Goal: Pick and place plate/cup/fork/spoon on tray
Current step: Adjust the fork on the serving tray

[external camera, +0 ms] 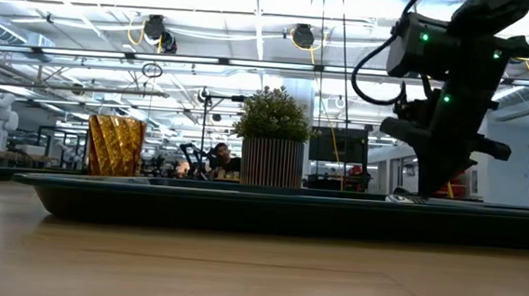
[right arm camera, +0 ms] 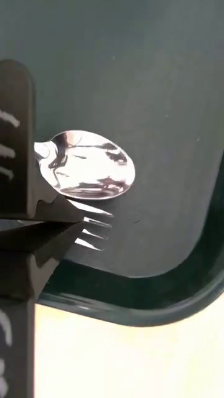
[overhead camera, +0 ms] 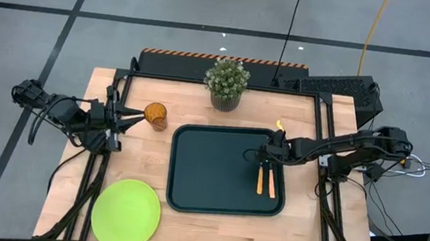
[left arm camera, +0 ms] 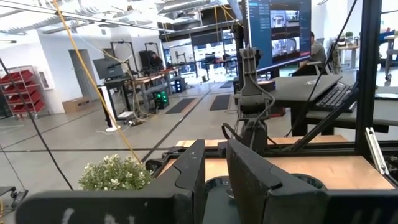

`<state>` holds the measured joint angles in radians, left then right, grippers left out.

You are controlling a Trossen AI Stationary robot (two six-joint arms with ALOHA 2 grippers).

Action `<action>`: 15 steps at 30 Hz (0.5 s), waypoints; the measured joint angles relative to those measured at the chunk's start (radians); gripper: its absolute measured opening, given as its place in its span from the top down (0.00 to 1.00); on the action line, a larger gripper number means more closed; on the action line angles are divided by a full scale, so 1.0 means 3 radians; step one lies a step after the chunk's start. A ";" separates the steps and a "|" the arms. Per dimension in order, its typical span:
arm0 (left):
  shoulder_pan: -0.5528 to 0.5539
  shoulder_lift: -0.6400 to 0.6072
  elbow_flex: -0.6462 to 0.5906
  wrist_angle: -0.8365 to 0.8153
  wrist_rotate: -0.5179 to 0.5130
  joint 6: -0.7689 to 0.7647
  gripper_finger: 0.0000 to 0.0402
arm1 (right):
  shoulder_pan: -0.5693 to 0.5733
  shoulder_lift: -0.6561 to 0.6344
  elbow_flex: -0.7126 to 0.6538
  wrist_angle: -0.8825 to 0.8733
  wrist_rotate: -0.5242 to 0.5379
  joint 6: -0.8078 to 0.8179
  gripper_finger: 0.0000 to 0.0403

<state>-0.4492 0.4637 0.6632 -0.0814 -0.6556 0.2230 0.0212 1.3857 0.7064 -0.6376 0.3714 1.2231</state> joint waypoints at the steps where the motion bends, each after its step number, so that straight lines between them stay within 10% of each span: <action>1: -0.0001 0.0000 0.0000 -0.0001 0.0000 0.0000 0.82 | 0.0000 0.0000 -0.0027 0.0003 -0.0002 0.0023 1.00; 15: 0.0000 0.0000 0.0000 -0.0001 -0.0001 0.0001 0.82 | -0.0006 0.0000 -0.0195 0.0120 0.0148 0.0069 1.00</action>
<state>-0.4493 0.4637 0.6632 -0.0818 -0.6559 0.2234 0.0193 1.3857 0.6479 -0.6018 0.4156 1.2438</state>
